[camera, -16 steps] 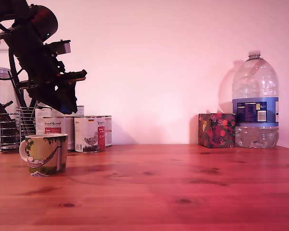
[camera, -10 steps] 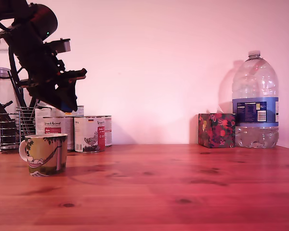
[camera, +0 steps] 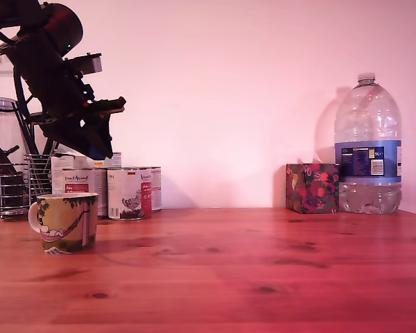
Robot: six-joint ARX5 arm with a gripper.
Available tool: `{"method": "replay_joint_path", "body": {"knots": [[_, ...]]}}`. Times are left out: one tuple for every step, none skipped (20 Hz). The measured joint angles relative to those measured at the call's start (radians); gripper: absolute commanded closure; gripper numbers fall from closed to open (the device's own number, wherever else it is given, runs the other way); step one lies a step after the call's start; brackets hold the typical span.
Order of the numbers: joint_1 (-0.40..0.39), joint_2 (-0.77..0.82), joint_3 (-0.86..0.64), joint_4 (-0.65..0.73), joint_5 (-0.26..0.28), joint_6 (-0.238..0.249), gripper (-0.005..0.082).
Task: Pick up the coffee capsules from the table one by one and drop them inside the nearest coffee cup
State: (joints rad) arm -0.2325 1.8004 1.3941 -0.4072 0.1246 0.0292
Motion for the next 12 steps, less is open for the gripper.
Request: {"method": "replay_joint_path", "body": {"knots": [[0.002,-0.001,0.000,-0.013,0.000,0.000,0.0573],[0.004,-0.003,0.000,-0.023,0.000,0.000,0.0573],[0.004,-0.008,0.000,-0.036,0.000,0.000,0.0573],[0.004,-0.018,0.000,-0.047,-0.001,0.000,0.0573],[0.004,-0.031,0.000,-0.060,-0.001,0.000,0.0573],[0.004,-0.045,0.000,-0.071,-0.003,0.000,0.0573],[0.007,-0.060,0.000,-0.085,-0.004,0.001,0.0573],[0.011,-0.074,0.000,-0.095,-0.010,0.002,0.0573],[0.012,-0.086,-0.002,-0.092,-0.012,0.002,0.0573],[0.014,-0.101,-0.014,-0.073,-0.013,0.002,0.0573],[0.019,-0.121,-0.044,-0.045,-0.013,0.002,0.0573],[0.025,-0.153,-0.090,-0.026,-0.013,0.002,0.0573]]}}
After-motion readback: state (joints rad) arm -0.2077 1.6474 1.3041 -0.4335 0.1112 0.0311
